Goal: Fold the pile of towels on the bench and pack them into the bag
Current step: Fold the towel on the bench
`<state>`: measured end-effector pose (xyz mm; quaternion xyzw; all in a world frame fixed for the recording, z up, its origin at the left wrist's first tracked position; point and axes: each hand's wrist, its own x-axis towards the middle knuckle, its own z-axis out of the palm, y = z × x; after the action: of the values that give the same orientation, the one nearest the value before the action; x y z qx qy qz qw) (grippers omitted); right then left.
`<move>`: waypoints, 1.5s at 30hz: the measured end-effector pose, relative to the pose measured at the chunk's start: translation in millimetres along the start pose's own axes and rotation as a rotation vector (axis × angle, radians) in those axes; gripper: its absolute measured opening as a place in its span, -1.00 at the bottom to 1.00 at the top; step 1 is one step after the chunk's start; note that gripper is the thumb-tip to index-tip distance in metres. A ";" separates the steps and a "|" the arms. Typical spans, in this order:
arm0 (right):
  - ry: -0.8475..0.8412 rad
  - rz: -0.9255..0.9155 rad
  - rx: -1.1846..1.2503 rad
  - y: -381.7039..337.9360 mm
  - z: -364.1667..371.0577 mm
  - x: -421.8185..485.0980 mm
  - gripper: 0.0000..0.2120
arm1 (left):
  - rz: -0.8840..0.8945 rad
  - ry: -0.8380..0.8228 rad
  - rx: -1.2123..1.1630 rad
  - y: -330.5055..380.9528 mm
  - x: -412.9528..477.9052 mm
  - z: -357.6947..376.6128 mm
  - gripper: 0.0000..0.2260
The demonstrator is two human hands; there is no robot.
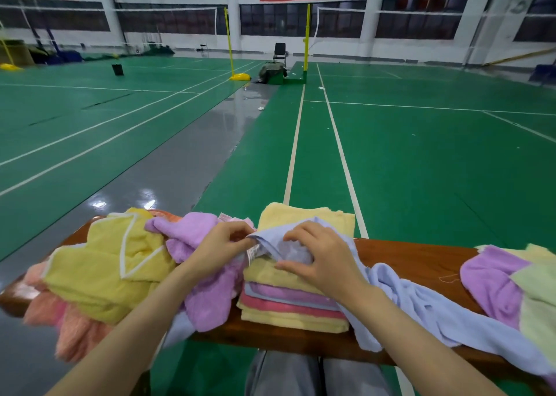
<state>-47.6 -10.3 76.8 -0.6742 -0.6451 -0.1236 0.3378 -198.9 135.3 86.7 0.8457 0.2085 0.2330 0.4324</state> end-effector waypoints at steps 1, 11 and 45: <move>-0.070 0.045 -0.009 1.1 0.9 -2.5 -0.53 | -0.002 0.003 -0.043 1.6 0.8 0.0 -0.86; -0.231 0.348 0.158 11.1 -11.9 7.1 -0.70 | -0.023 0.007 0.037 7.1 1.2 2.1 -0.87; -0.249 0.335 0.725 1.1 -41.4 69.1 -0.73 | 0.101 0.264 -0.430 93.2 49.3 -20.4 -0.76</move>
<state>-26.0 18.6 148.7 -0.6173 -0.5640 0.2505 0.4880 -156.9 125.3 185.0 0.7058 0.1662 0.4018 0.5592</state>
